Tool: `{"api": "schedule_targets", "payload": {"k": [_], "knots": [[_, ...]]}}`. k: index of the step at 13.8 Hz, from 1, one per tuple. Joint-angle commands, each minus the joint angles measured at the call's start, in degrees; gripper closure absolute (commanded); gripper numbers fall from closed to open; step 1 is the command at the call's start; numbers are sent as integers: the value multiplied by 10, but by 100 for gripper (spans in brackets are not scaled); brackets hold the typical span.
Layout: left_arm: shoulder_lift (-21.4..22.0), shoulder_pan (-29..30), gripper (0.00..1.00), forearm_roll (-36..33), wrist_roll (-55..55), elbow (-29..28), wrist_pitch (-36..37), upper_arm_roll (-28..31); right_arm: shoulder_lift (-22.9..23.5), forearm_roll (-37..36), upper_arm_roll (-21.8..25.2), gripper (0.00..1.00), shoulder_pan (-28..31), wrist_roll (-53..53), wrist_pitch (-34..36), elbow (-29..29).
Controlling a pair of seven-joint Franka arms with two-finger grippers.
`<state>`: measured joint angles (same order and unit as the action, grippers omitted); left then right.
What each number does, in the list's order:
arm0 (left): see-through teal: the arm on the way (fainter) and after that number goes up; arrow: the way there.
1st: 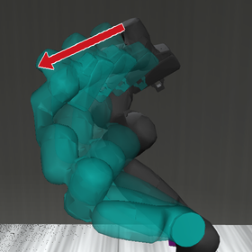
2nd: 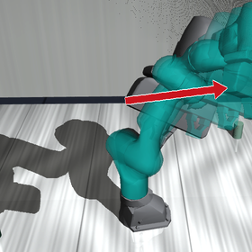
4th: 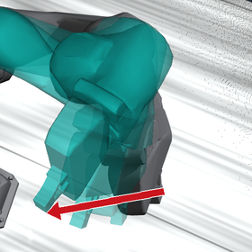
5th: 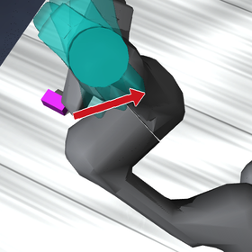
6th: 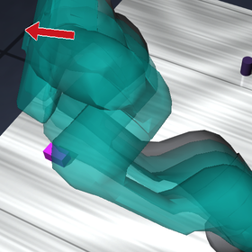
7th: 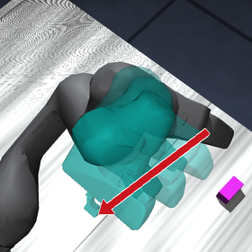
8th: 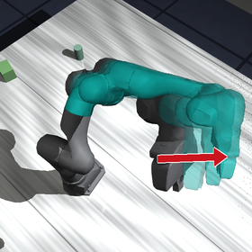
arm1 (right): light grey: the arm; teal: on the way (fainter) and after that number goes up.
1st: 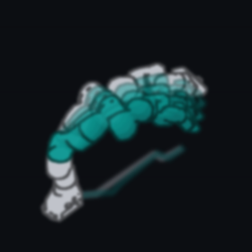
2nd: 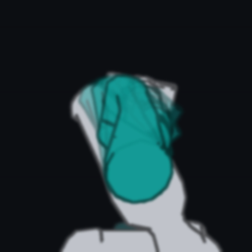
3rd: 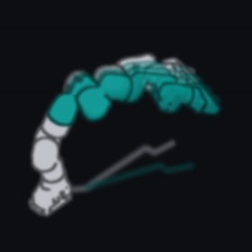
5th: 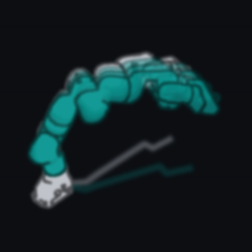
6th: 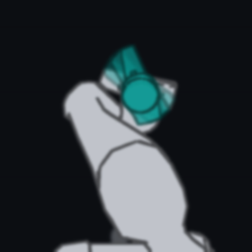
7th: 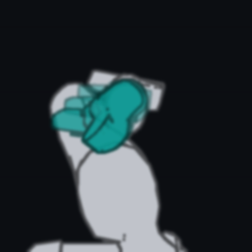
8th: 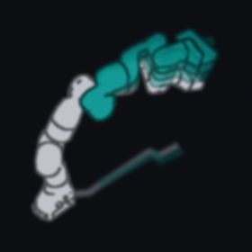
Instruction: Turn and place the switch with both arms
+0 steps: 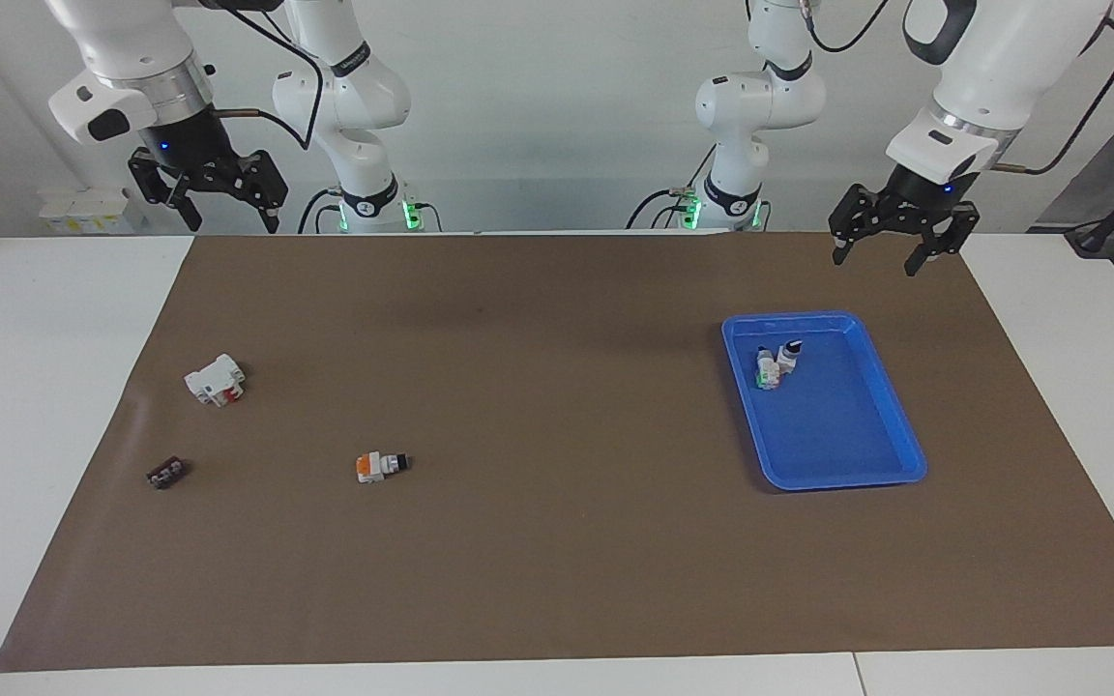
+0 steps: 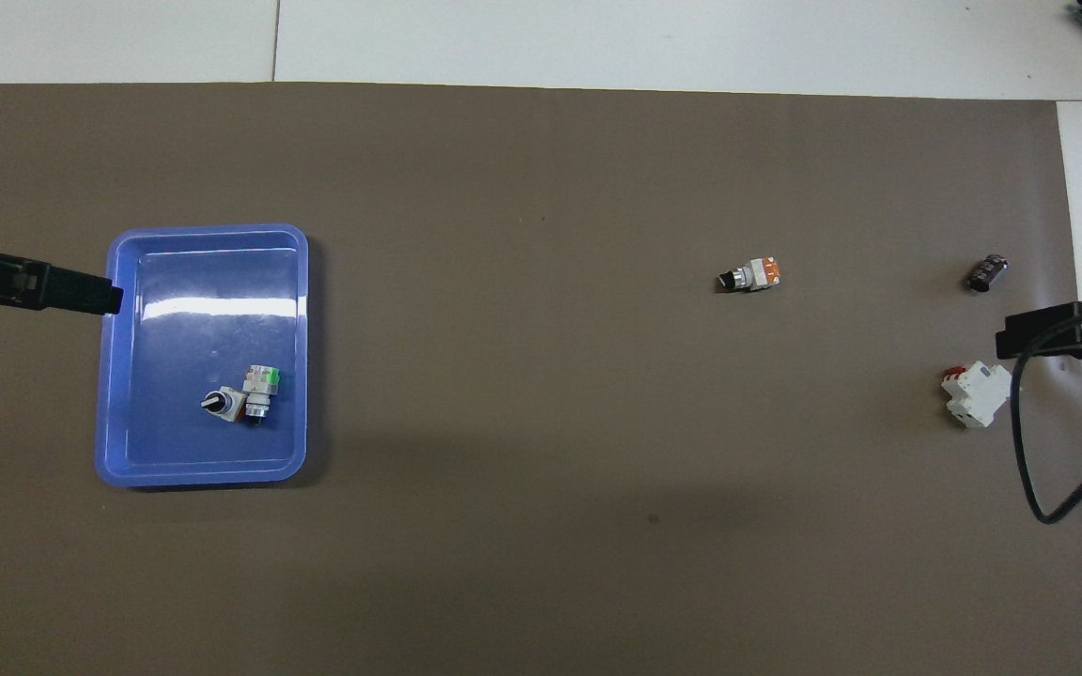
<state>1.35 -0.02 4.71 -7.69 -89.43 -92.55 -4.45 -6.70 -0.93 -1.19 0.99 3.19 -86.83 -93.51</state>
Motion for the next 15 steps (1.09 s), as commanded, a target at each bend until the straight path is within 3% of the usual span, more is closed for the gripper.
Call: {"api": "schedule_targets", "payload": {"k": [1, 3, 6, 7, 15], "knots": [[-62, -52, 0, -13, 42, 113, 67, 42, -4, 1, 0, 0, -2, -13, 0, -4], [-43, -57, 0, -15, 45, 108, 88, 46, -4, 1, 0, 0, -2, -13, 0, -4], [40, -51, 0, -17, 75, 14, 122, 45, -4, 1, 0, 0, -2, -13, 0, -4], [46, -50, 0, -19, 73, -1, 114, 44, -4, 1, 0, 0, -2, -13, 0, -4], [-9, -17, 0, -22, 73, 99, 162, 18, -4, 1, 0, 0, -2, -13, 0, -4]]}}
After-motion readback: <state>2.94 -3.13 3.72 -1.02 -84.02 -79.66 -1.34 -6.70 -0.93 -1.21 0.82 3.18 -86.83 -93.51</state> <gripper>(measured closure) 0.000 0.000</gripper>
